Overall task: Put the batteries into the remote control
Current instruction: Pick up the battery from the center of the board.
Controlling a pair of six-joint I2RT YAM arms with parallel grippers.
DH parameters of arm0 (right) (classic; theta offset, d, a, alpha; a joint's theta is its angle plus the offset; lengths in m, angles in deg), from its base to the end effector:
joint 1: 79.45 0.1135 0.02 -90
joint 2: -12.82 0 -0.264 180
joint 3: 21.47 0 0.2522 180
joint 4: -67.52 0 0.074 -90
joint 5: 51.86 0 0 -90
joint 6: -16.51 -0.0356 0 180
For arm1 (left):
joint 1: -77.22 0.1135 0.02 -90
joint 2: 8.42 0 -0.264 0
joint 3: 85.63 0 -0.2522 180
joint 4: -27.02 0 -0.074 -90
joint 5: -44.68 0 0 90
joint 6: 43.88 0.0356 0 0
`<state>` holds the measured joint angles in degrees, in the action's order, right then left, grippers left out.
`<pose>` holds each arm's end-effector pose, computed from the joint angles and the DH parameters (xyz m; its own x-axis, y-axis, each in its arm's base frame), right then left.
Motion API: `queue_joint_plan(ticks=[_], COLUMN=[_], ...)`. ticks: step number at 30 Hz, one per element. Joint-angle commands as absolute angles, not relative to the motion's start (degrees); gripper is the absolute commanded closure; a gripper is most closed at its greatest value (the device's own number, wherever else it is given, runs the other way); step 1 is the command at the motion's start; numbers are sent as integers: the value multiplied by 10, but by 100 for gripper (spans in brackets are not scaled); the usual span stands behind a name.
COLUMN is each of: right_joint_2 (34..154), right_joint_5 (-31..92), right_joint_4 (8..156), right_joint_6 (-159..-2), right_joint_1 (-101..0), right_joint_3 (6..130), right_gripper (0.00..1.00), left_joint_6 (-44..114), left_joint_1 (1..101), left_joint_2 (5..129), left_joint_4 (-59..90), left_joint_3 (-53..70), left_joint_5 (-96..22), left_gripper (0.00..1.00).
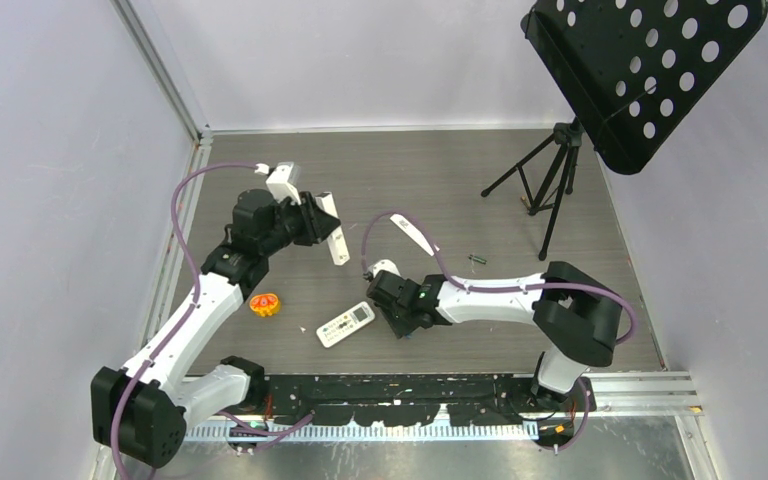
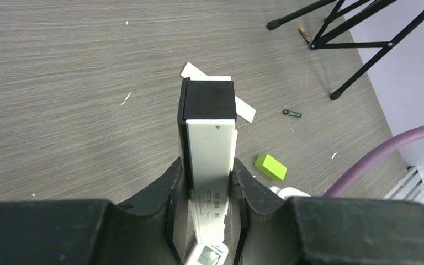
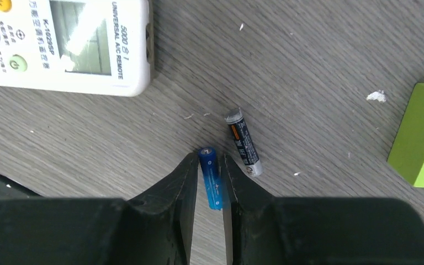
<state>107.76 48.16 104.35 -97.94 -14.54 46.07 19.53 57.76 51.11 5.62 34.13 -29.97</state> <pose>0.1388 0.2818 0.1622 -0.7035 -0.5412 -0.4606 -0.6246 0.7801 0.0373 0.2228 -0.0887 0.3059 -0.5462 -0.2648 -0.7947 0.3470 0.7920 -0.5024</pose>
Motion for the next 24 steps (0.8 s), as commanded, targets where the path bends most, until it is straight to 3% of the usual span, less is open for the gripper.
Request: queue_joint_plan(ticks=[1, 9, 18, 24], right_joint_2=[1095, 1097, 886, 797], right_joint_5=[512, 550, 553, 630], right_joint_4=[1055, 1067, 1015, 915], right_joint_6=[-991, -990, -1013, -1010], right_joint_1=[-136, -117, -117, -117], right_joint_3=[477, 486, 497, 525], right_gripper=[75, 92, 95, 94], left_joint_6=[193, 189, 170, 76], left_joint_1=[584, 588, 589, 589], left_joint_2=[493, 482, 471, 487], left_joint_4=[70, 76, 144, 247], left_joint_3=[344, 350, 360, 366], left_joint_5=[-302, -298, -178, -106], left_gripper=[100, 100, 100, 100])
